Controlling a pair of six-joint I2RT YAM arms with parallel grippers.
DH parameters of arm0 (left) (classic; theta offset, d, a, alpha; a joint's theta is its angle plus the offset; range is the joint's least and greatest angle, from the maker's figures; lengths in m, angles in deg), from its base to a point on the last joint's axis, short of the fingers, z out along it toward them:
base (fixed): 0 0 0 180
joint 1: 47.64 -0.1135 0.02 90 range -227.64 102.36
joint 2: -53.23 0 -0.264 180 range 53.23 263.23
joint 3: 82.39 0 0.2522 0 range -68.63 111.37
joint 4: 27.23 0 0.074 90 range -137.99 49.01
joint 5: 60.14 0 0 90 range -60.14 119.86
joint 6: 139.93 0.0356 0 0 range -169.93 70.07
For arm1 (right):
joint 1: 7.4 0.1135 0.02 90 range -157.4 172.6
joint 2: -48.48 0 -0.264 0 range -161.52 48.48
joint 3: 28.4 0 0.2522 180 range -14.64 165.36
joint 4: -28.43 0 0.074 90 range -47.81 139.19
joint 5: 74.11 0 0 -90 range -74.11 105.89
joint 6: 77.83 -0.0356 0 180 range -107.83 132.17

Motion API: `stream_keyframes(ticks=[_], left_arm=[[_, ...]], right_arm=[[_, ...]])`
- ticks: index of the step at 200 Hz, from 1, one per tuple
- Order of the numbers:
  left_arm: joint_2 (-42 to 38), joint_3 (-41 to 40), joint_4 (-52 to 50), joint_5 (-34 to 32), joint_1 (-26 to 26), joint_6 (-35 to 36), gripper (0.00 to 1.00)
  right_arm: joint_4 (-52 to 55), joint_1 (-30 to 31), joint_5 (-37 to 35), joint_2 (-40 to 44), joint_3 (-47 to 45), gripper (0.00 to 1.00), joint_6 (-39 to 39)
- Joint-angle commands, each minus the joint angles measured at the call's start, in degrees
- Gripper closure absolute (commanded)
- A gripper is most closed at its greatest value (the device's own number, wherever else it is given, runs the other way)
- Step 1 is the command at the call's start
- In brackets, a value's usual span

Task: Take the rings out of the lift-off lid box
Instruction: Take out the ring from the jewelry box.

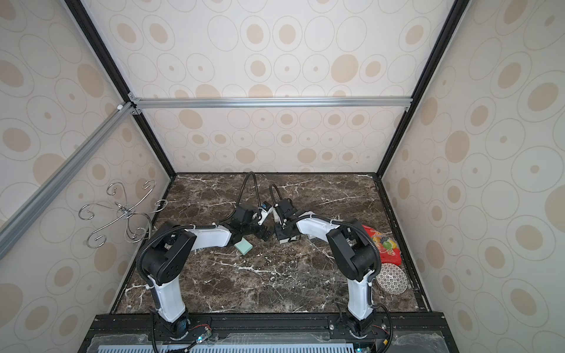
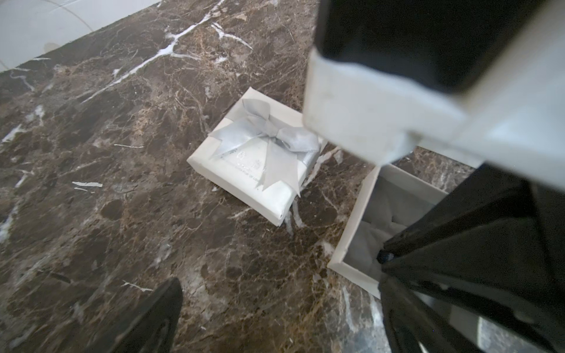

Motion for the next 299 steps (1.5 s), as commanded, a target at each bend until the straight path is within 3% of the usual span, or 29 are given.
stream_keyframes(ticks=[1, 299], left_arm=[[0.5, 1.0, 0.9, 1.0, -0.3, -0.8, 0.0], [0.9, 1.0, 0.1, 0.2, -0.6, -0.1, 0.0]], right_arm=[[-0.3, 0.6, 0.9, 1.7, -0.9, 1.0, 0.1], [-12.2, -1.5, 5.4, 10.1, -10.1, 1.0, -2.9]])
